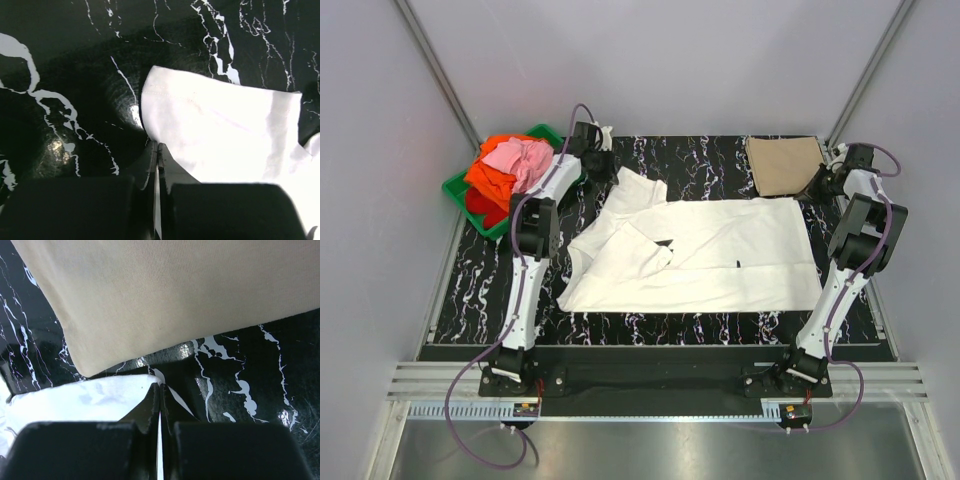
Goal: Fold and stack the t-shirts
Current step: Fold the tshirt
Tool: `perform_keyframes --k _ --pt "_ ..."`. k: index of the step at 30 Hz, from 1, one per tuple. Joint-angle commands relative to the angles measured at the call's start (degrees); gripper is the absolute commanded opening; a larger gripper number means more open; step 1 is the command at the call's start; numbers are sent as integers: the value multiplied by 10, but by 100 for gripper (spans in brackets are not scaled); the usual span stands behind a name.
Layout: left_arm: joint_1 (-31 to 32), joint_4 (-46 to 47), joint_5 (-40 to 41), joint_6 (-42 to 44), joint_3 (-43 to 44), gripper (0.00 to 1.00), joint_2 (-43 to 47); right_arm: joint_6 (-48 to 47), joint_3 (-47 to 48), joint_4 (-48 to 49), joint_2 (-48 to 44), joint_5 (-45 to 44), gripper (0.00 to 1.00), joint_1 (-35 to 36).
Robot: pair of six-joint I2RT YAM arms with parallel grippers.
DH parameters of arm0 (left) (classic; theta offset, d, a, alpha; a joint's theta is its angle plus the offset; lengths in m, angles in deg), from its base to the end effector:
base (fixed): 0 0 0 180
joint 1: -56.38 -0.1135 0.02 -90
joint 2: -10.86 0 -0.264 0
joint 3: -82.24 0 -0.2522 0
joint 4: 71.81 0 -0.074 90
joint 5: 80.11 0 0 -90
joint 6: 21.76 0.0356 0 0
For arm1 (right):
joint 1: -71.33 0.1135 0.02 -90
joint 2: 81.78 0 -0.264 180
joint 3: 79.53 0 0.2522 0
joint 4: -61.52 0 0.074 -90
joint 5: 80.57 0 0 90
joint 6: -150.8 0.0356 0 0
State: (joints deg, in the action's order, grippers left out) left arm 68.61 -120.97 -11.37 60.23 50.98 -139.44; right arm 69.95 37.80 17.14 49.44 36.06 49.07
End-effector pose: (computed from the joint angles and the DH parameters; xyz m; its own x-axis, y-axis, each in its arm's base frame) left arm 0.5536 -0.1332 0.1545 -0.8079 0.0422 -0.5878 0.3122 0.8766 -0.3662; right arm 0.4636 -0.1725 0.1615 -0.7580 0.4638 -0.4586 0.2441 0.8537 0.4600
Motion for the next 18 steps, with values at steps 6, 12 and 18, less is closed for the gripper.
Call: perform_keyframes --k 6,12,18 --pt "-5 56 -67 -19 10 0 59 -10 6 25 -41 -11 0 5" --pt "-15 131 -84 -22 -65 0 147 -8 -35 80 -66 -18 0 4" --pt "-32 132 -115 -17 -110 0 178 -12 -117 185 -116 -40 0 4"
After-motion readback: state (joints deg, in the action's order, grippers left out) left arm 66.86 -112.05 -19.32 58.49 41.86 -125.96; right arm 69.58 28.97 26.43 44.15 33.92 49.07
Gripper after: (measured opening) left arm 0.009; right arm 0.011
